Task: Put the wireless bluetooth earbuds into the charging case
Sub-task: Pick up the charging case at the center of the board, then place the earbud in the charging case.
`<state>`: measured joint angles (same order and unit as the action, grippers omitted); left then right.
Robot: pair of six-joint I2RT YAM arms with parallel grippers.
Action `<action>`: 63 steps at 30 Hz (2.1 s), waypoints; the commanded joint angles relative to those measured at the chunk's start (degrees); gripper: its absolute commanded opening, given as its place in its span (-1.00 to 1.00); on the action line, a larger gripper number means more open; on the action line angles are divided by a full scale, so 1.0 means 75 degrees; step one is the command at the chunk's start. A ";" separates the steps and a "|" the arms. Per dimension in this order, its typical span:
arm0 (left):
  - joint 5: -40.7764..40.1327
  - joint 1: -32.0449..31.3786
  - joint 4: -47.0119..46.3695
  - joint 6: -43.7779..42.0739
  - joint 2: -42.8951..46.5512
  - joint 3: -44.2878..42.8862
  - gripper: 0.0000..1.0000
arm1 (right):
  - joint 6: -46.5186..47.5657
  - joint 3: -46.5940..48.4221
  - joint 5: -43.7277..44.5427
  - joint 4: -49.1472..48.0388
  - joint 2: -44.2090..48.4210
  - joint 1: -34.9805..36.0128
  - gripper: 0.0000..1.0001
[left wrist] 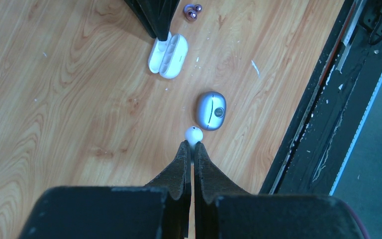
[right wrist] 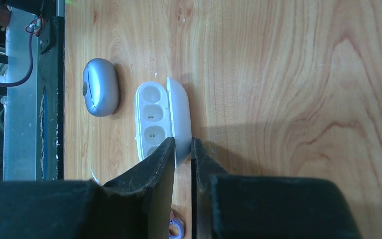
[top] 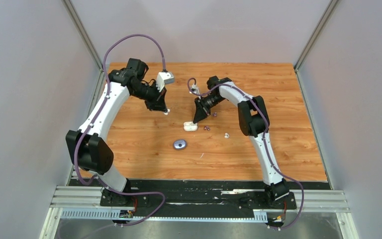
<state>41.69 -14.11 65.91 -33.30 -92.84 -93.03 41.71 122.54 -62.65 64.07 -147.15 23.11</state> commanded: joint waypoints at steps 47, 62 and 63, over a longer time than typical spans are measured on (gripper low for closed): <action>-0.0280 -0.1277 -0.4794 0.0542 0.2331 0.1231 -1.00 | 0.2152 -0.8018 0.5405 -1.1946 0.7885 0.1687 -1.00; -0.1674 -0.1929 -0.4987 0.0362 0.1734 0.0930 -1.00 | 0.2166 -0.7913 0.5223 -1.1149 0.8369 0.1910 -1.00; -0.1712 -0.1945 -0.4926 0.0371 0.1678 0.0870 -1.00 | 0.2161 -0.7913 0.5198 -1.1110 0.8386 0.1921 -1.00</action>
<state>31.90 -28.21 30.22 -30.13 -79.75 -82.98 58.39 61.14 -22.61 -20.29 -87.50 37.10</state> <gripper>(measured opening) 0.008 0.007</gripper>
